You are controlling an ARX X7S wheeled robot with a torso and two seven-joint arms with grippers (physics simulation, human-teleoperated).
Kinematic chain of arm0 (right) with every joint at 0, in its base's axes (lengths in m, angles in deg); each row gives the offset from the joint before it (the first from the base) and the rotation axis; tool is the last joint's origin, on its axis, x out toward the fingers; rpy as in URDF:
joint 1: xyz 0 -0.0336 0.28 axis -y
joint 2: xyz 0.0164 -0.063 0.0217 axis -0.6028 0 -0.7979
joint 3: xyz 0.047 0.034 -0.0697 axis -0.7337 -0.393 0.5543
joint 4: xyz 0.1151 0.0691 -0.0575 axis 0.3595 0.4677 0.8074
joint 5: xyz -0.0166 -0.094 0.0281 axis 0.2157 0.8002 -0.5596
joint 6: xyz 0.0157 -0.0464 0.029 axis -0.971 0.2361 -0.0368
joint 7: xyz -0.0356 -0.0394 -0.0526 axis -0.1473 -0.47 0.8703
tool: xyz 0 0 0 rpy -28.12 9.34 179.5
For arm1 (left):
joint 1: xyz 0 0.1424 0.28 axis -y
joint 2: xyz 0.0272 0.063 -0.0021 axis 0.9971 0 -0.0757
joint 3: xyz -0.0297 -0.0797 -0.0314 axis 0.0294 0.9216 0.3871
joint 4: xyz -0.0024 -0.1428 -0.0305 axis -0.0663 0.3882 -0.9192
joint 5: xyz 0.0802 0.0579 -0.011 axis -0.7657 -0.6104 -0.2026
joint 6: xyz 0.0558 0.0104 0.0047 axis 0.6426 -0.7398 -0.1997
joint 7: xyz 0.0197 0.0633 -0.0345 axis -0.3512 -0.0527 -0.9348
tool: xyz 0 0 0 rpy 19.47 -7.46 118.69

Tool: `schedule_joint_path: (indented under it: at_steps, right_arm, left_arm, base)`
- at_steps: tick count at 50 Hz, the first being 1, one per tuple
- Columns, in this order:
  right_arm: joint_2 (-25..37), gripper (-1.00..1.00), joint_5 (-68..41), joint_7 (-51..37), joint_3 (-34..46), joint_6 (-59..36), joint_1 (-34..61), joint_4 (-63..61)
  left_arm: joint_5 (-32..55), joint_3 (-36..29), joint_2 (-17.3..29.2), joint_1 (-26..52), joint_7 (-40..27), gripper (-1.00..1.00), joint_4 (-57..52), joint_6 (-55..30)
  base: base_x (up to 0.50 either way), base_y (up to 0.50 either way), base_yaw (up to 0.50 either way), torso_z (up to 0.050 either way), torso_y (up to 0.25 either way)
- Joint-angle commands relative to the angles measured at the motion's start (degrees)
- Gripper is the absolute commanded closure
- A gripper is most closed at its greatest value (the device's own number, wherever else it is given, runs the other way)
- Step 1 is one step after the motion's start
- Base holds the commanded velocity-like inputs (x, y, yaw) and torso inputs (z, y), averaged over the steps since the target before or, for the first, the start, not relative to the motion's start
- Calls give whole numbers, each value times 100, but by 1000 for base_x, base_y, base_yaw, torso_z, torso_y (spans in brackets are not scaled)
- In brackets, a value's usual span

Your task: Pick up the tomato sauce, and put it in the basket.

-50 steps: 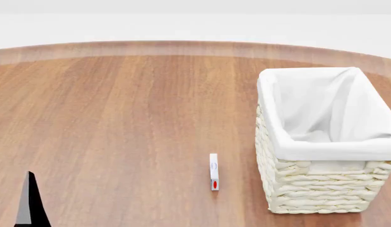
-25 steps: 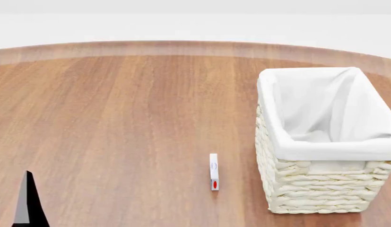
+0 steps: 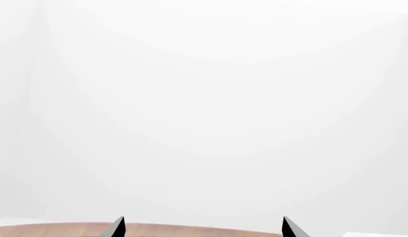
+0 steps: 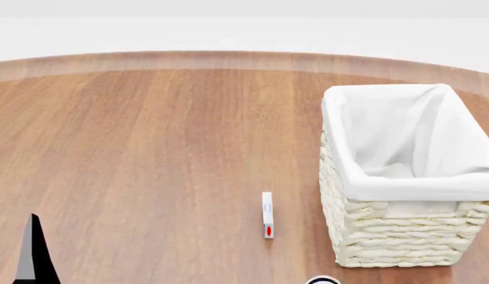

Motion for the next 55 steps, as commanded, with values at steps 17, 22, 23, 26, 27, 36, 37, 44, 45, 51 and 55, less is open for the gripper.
schedule_joint_path:
  at_steps: [17, 22, 23, 26, 27, 36, 37, 44, 45, 51, 55]
  right_arm:
    - [393, 100, 526, 107, -318, -1420, 1063, -1472]
    - [401, 100, 573, 256, -313, -1718, 1559, -1574]
    - [404, 100, 578, 281, -311, -1765, 1635, -1598]
    - [427, 100, 611, 350, -324, -1906, 1873, -1669]
    - [425, 100, 603, 362, -329, -1949, 1909, -1674]
    - [488, 100, 676, 556, -376, -2291, 2578, -1668]
    - [493, 100, 691, 568, -382, -2320, 2652, -1650]
    - [547, 100, 714, 747, -443, -2603, 3251, -1628]
    - [559, 100, 746, 774, -425, -2623, 3355, -1589]
    - [556, 100, 666, 962, -484, -2779, 3903, -1480]
    - [567, 100, 682, 1062, -500, -2865, 4305, -1305]
  left_arm:
    - [18, -51, 21, -9, -16, -100, 63, 68]
    - [26, -8, 50, -53, -42, -100, 52, 93]
    - [33, 4, 55, -55, -50, -100, 46, 90]
    - [29, 8, 54, -55, -62, -100, 54, 102]
    - [27, 3, 55, -59, -62, -100, 50, 104]
    - [38, -14, 76, -73, -58, -100, 33, 124]
    - [35, -16, 78, -73, -60, -100, 34, 124]
    - [30, -19, 95, -83, -79, -100, 0, 114]
    - [27, -19, 96, -89, -84, -100, -8, 116]
    - [6, -28, 110, -111, -98, -100, -21, 120]
    - [16, -22, 118, -105, -107, -100, -23, 118]
  base:
    - [0, 0, 0, 0, 0]
    - [0, 0, 0, 0, 0]
    - [0, 0, 0, 0, 0]
    - [0, 0, 0, 0, 0]
    - [0, 0, 0, 0, 0]
    - [0, 0, 0, 0, 1]
    - [0, 0, 0, 0, 0]
    - [0, 0, 0, 0, 0]
    - [0, 0, 0, 0, 0]
    - [0, 0, 0, 0, 0]
    - [0, 0, 0, 0, 0]
